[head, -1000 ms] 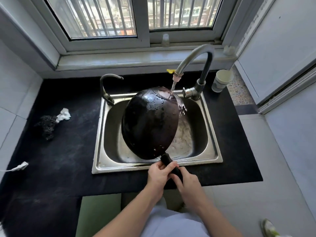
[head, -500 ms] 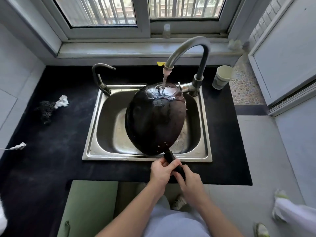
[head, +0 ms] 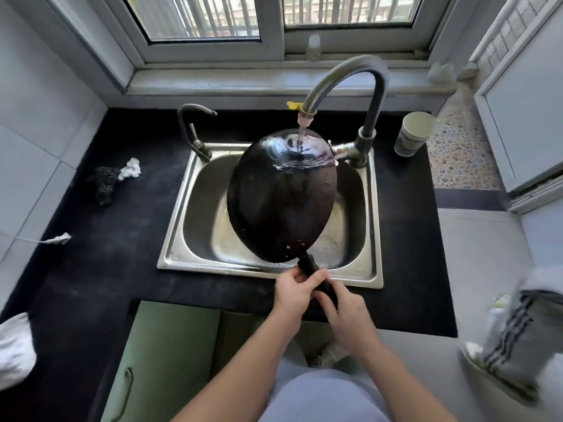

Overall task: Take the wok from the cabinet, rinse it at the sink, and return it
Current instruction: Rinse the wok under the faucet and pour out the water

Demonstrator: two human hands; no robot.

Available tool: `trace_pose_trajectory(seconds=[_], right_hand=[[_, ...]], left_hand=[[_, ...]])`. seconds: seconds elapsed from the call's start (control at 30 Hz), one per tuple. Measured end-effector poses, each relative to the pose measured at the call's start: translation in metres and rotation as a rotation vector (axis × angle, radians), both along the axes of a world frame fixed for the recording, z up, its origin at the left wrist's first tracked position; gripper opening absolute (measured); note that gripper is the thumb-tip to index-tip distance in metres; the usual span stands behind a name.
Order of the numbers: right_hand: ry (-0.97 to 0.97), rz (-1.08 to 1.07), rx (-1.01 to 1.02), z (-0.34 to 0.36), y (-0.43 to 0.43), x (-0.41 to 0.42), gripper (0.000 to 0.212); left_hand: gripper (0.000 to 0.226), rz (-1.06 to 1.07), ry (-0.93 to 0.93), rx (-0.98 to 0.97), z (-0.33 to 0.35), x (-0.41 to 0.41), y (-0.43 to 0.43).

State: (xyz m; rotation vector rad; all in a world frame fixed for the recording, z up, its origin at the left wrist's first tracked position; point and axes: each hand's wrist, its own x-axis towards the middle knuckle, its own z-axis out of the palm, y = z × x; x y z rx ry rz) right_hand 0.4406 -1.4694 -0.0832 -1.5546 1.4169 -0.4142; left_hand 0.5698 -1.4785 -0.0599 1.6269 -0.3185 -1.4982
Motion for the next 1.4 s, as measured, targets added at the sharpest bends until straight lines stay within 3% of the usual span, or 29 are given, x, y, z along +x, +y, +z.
trace_pose_trajectory(seconds=[0.43, 0.8, 1.4], right_hand=[[-0.044, -0.017, -0.04, 0.006, -0.022, 0.004, 0.025], [-0.064, 0.005, -0.017, 0.011, -0.045, 0.009, 0.009], [-0.194, -0.026, 0.065, 0.018, -0.088, 0.015, 0.006]], left_hand=[[0.014, -0.008, 0.048, -0.037, -0.002, 0.006, -0.027], [0.013, -0.024, 0.024, -0.052, 0.005, 0.011, -0.046], [0.017, -0.026, -0.07, -0.047, 0.009, 0.015, -0.089]])
